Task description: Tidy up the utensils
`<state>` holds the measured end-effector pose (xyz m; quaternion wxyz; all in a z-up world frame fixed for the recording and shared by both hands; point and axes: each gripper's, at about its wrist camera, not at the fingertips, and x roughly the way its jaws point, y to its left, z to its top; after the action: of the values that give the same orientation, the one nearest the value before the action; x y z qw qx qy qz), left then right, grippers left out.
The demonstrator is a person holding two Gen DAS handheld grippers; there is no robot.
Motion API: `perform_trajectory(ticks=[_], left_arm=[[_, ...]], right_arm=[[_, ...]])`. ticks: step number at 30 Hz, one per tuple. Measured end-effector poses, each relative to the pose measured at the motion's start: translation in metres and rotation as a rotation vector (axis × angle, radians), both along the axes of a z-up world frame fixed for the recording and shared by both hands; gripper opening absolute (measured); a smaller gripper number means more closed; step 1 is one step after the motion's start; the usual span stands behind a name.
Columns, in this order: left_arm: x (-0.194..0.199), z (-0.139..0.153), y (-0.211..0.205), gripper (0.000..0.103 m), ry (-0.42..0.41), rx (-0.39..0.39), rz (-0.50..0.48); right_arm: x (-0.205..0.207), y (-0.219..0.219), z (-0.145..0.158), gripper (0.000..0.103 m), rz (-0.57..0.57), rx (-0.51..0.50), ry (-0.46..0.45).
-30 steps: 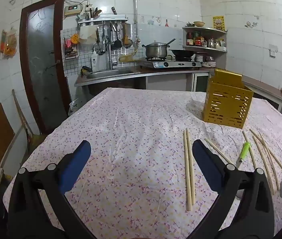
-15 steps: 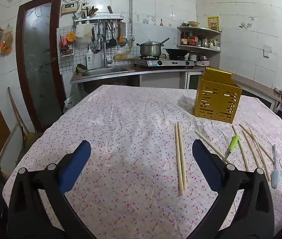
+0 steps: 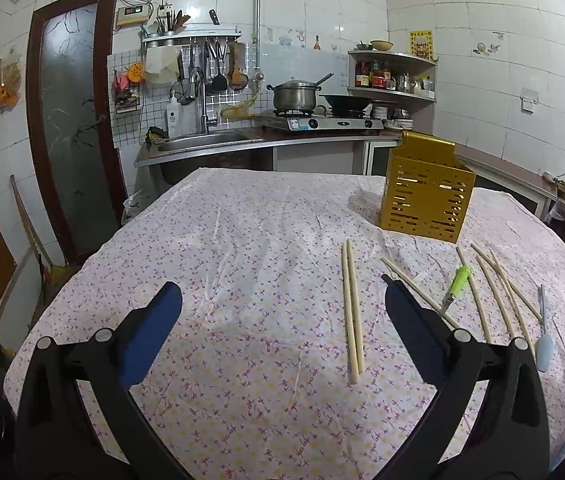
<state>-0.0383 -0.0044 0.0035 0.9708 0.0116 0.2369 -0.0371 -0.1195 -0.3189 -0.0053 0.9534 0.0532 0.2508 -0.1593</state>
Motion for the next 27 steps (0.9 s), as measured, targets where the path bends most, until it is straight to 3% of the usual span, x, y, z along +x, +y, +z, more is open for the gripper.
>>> perform_trajectory(ticks=[27], left_arm=[[0.016,-0.009,-0.002,0.098,0.052,-0.004,0.015]], right_arm=[[0.012,-0.001,-0.004,0.099,-0.003,-0.005,0.023]])
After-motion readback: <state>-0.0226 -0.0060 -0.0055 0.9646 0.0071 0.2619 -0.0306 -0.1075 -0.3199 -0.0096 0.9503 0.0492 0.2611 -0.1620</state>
